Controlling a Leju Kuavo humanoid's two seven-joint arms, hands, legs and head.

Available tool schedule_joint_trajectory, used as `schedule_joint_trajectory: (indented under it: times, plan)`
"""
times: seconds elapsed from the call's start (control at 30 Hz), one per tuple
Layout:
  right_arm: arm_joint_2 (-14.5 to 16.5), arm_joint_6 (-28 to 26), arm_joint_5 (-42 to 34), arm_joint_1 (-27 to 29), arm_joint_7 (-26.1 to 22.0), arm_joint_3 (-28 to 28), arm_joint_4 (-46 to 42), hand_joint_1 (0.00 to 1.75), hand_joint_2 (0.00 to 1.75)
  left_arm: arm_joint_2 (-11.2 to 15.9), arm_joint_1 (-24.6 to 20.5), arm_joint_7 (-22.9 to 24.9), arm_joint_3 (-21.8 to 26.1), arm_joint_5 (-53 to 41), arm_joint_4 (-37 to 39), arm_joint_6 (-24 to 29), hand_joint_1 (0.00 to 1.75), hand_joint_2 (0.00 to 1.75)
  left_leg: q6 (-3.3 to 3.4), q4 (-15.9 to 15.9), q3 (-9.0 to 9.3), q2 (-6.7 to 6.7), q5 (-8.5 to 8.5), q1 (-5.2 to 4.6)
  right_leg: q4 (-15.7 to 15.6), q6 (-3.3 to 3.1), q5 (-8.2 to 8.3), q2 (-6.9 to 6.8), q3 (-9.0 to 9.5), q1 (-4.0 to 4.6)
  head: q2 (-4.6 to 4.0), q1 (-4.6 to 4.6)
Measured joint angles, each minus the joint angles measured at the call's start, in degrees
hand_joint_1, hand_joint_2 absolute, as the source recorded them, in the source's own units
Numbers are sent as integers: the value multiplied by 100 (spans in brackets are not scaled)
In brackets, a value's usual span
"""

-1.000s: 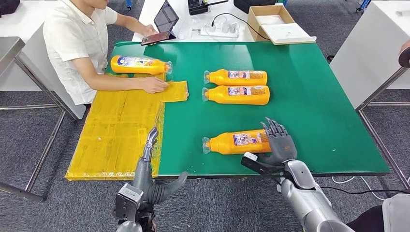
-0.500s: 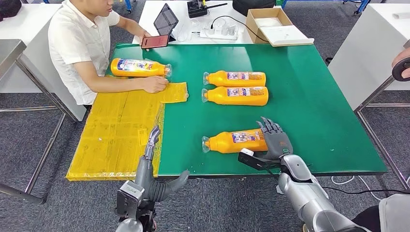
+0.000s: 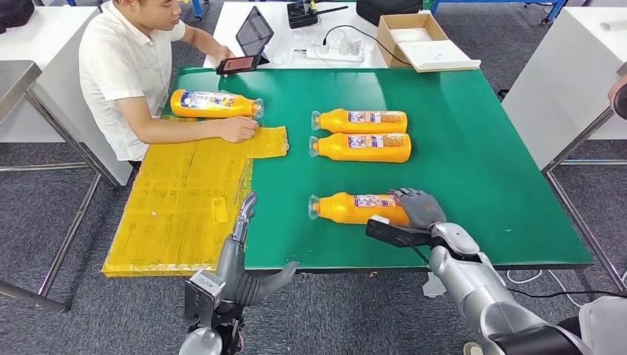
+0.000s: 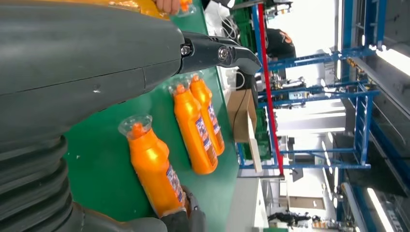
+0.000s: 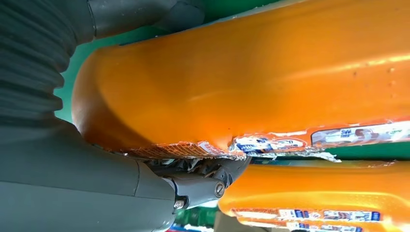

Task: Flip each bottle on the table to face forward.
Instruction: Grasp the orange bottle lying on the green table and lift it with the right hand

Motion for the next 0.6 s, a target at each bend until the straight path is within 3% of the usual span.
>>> schedule_joint_trajectory:
  times: [0.4,0.6]
  plan:
    - [-7,343,-1040,9,-750,-114,19,175,175,17,-92,-62,-42,162,81,1,0,175,5,0,13,14,-7,1,-3,1,1,17,13,1,0,1]
    - [85,98,-1525,187,-1118,-225,-99,175,175,31,-67,-71,-33,276,63,48,0,175,4,-1,8,14,-7,2,-1,1,1,16,12,3,0,1]
